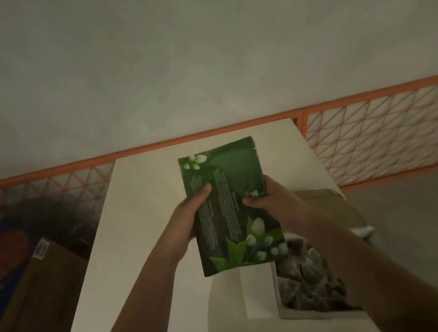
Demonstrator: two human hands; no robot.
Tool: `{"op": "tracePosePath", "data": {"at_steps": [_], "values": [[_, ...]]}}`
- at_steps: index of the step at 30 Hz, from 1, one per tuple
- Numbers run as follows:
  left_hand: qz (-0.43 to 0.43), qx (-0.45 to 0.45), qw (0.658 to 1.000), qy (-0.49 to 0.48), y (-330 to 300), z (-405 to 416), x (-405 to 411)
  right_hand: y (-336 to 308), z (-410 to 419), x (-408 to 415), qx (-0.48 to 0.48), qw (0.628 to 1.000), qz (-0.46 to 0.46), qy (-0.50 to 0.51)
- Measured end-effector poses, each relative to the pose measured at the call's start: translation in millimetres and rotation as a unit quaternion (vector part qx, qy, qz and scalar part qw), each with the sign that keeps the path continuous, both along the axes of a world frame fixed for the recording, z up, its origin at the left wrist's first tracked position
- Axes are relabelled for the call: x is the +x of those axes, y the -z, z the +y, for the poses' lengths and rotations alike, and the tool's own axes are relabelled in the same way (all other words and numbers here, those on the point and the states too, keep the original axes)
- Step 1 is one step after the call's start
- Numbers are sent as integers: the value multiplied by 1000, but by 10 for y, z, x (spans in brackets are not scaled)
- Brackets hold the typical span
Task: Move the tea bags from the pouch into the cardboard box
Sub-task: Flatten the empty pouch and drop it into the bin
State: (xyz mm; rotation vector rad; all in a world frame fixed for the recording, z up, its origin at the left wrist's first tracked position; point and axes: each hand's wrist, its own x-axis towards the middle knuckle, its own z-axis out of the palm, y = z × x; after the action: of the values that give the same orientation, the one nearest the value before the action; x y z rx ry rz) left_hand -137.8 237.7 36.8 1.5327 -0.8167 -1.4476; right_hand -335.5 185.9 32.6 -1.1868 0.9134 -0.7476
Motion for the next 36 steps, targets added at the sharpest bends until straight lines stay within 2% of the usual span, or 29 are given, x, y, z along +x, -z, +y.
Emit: {"op": "tracePosePath", "data": {"at_steps": [5, 10, 13, 15, 20, 28, 33, 36], "values": [[-30, -71, 997, -23, -95, -316, -60, -55, -174, -69, -28, 997, 39, 63], [-47, -90, 993, 53, -77, -479, -134, -91, -191, -219, -91, 985, 94, 109], [-25, -71, 992, 97, -33, -580, -194, -82, -232, -376, -80, 984, 95, 125], [-21, -64, 993, 96, 13, -640, -251, -80, -254, -504, -48, 987, 75, 137], [-1, -65, 998, 17, 121, -741, -548, -35, -311, -887, 85, 985, -44, 143], [54, -97, 994, -20, 179, -755, -1421, 44, -493, -1748, 113, 966, -137, 186], [94, -136, 984, -67, 266, -692, -2316, 69, -526, -2557, 120, 961, -212, 131], [133, -138, 981, -29, 330, -607, -2798, 52, -517, -3046, 128, 959, -241, 76]]}}
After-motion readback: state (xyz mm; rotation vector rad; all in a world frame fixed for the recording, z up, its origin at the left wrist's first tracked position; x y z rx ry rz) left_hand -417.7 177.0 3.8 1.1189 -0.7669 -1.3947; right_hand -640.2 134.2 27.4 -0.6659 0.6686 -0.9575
